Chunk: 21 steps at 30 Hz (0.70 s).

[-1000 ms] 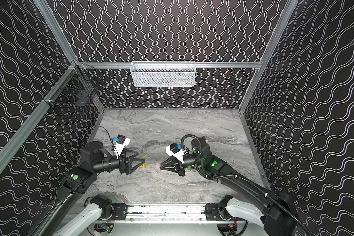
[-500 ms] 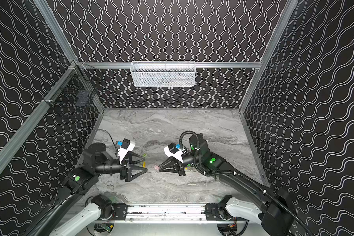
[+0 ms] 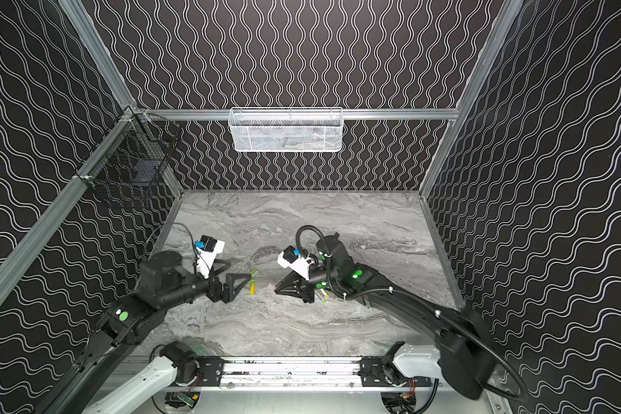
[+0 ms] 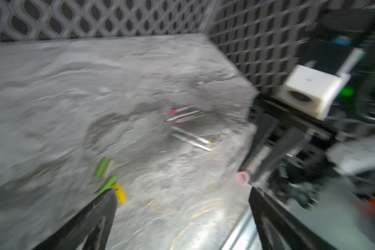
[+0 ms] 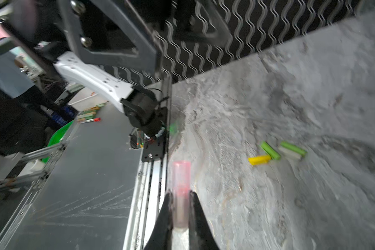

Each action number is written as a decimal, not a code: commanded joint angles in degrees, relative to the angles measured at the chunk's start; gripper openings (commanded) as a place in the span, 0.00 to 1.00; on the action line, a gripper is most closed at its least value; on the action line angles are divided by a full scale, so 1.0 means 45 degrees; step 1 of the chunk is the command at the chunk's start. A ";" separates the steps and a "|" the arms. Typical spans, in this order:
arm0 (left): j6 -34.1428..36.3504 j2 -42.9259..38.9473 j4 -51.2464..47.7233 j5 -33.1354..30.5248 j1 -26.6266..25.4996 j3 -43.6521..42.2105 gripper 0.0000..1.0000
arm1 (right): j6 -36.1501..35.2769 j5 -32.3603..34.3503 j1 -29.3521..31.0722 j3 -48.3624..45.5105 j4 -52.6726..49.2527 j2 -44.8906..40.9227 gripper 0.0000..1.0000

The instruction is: Insert the pens into the pen caps

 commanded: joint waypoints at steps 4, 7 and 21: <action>-0.0291 0.1459 -0.1622 -0.3930 0.0143 0.0473 0.98 | 0.2102 0.4512 0.0318 0.0413 -0.0911 0.2421 0.06; -0.0257 0.1289 -0.1531 -0.3901 0.0258 0.0401 0.99 | 0.3254 0.5295 0.0337 0.0608 -0.0626 0.3705 0.05; -0.0252 0.0935 -0.1426 -0.3791 0.0303 0.0281 0.99 | 0.5453 0.7004 0.0343 0.1549 -0.1182 0.6481 0.17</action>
